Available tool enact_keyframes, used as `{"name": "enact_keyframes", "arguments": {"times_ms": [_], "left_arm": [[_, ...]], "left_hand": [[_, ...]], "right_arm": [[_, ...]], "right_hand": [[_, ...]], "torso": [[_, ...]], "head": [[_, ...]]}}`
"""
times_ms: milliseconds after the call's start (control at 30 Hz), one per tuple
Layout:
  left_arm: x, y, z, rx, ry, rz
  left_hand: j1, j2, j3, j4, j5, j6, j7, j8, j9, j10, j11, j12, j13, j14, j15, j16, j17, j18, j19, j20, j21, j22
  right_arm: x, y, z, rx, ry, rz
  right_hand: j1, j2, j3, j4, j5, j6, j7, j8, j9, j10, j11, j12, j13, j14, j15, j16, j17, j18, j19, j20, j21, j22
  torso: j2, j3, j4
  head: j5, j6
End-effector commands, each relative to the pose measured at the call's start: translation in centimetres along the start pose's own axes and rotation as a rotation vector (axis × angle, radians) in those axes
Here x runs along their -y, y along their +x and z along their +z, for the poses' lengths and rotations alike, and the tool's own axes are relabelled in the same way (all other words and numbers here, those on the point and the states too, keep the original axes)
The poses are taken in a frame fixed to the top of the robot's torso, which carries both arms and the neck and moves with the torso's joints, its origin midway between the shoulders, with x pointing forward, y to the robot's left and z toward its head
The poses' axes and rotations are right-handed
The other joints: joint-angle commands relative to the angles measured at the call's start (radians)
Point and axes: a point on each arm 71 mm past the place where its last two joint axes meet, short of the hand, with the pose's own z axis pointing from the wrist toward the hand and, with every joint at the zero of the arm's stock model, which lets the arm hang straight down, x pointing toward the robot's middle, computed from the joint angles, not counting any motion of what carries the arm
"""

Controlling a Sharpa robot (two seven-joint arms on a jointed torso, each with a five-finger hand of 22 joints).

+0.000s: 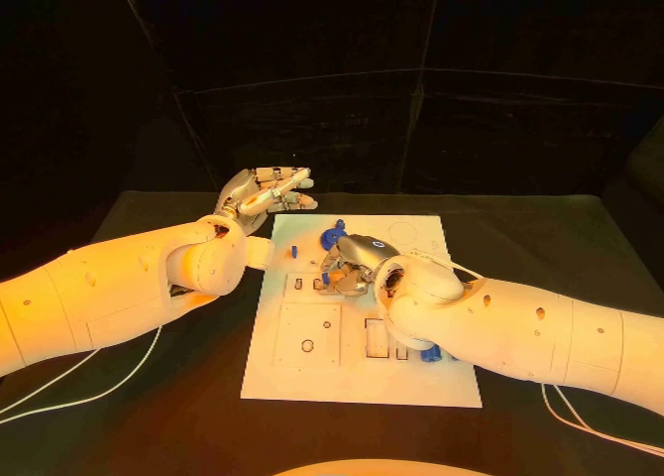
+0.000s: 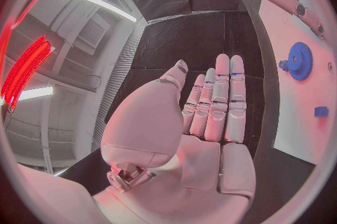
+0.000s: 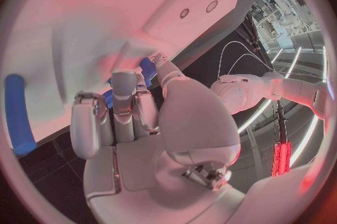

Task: Assemble the parts on the task board

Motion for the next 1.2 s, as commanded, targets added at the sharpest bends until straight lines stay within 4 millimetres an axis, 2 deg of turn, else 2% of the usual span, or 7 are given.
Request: {"name": "enact_keyframes", "arguments": {"times_ms": [33, 367, 700, 833, 933, 1067, 1200], "left_arm": [[0.2, 0.1, 0.1, -0.014, 0.010, -0.002], [0.2, -0.4, 0.1, -0.013, 0.009, 0.026], [-0.7, -1.5, 0.1, -0.066, -0.104, 0.193], [-1.4, -1.7, 0.0, -0.092, -0.235, 0.278], [-1.5, -1.6, 0.0, -0.143, -0.325, 0.368], [-1.5, -1.2, 0.1, -0.216, -0.470, 0.544], [-1.4, -0.8, 0.3, -0.266, -0.589, 0.753]], "left_hand": [[0.004, 0.009, 0.001, -0.007, -0.004, 0.010, 0.000, -0.005, -0.001, 0.007, 0.002, -0.003, -0.001, 0.005, -0.001, -0.005, 0.001, 0.014, 0.008, 0.001, -0.001, -0.002], [0.002, 0.013, 0.000, -0.006, -0.004, 0.037, -0.010, 0.002, 0.001, 0.048, -0.012, 0.007, 0.004, 0.048, -0.016, 0.013, 0.026, 0.016, 0.040, -0.012, 0.015, 0.004], [-0.049, -0.003, -0.032, 0.039, -0.007, 0.117, -0.059, 0.019, 0.009, 0.223, -0.075, 0.058, 0.043, 0.276, -0.088, 0.187, 0.172, 0.015, 0.205, -0.082, 0.141, 0.066], [-0.043, -0.001, -0.038, 0.044, -0.008, 0.153, -0.095, 0.050, 0.028, 0.325, -0.110, 0.176, 0.122, 0.324, -0.128, 0.719, 0.647, 0.014, 0.272, -0.125, 0.238, 0.124], [-0.048, 0.008, -0.046, 0.055, -0.004, 0.149, -0.112, 0.088, 0.057, 0.288, -0.120, 0.310, 0.231, 0.310, -0.139, 0.963, 0.873, 0.002, 0.261, -0.135, 0.341, 0.204], [-0.111, 0.010, -0.084, 0.110, -0.007, 0.147, -0.118, 0.138, 0.099, 0.260, -0.135, 0.469, 0.355, 0.340, -0.141, 1.213, 1.123, -0.032, 0.314, -0.144, 0.619, 0.525], [-0.177, 0.036, -0.150, 0.145, -0.007, 0.114, -0.132, 0.285, 0.231, 0.215, -0.160, 0.851, 0.726, 0.358, -0.159, 1.328, 1.248, -0.063, 0.345, -0.153, 0.859, 0.808]], "right_arm": [[-0.4, -0.6, -0.1, 0.077, -0.048, 0.027], [-0.6, -1.5, -2.0, 0.132, -0.203, 0.046], [1.8, -5.0, -6.4, 0.072, -0.276, 0.193], [4.3, -7.9, -7.2, 0.062, -0.216, 0.252], [6.6, -10.0, -7.7, 0.078, -0.158, 0.270], [9.6, -12.1, -8.6, 0.113, -0.083, 0.291], [11.5, -13.3, -9.0, 0.140, -0.033, 0.311]], "right_hand": [[-0.004, -0.007, -0.010, 0.001, 0.000, -0.011, 0.003, -0.006, -0.001, -0.008, 0.003, -0.004, 0.069, 0.001, 0.007, -0.003, 0.000, -0.005, 0.016, 0.008, -0.005, 0.064], [0.010, -0.022, -0.032, 0.012, -0.001, -0.030, 0.007, -0.008, -0.002, -0.014, 0.008, -0.009, 0.065, 0.000, 0.010, -0.003, 0.000, -0.006, 0.016, 0.012, -0.004, 0.066], [0.016, -0.011, -0.072, 0.045, 0.017, -0.038, 0.010, -0.002, 0.000, -0.017, 0.011, -0.008, 0.065, -0.001, 0.014, -0.002, 0.000, -0.004, 0.011, 0.016, -0.008, 0.058], [0.046, 0.014, -0.074, 0.039, 0.051, -0.018, 0.005, 0.014, 0.004, -0.029, 0.006, -0.022, 0.052, -0.001, 0.011, -0.001, 0.000, -0.001, 0.005, 0.014, -0.014, 0.047], [0.052, 0.019, -0.076, 0.037, 0.056, -0.014, 0.003, 0.018, 0.005, -0.035, 0.005, -0.029, 0.045, -0.001, 0.010, -0.001, 0.000, 0.000, 0.003, 0.013, -0.016, 0.043], [0.054, 0.023, -0.084, 0.038, 0.061, -0.004, 0.001, 0.025, 0.006, -0.032, 0.002, -0.028, 0.045, -0.001, 0.008, -0.001, 0.000, 0.000, 0.003, 0.012, -0.017, 0.042], [0.055, 0.026, -0.095, 0.041, 0.083, -0.002, -0.001, 0.030, 0.006, -0.032, 0.001, -0.031, 0.042, -0.001, 0.006, -0.001, 0.000, 0.000, 0.002, 0.009, -0.018, 0.040]], "torso": [[0.000, 0.0004, -0.0002], [-0.001, 0.0012, -0.0001], [-0.015, 0.0022, -0.0062], [-0.031, 0.0058, -0.0092], [-0.044, 0.0092, -0.0101], [-0.057, 0.0118, -0.0074], [-0.070, 0.0189, -0.0074]], "head": [[0.000, -0.001], [0.002, 0.003], [0.006, 0.008], [0.010, 0.005], [0.011, -0.002], [0.009, -0.010], [0.015, -0.021]]}}
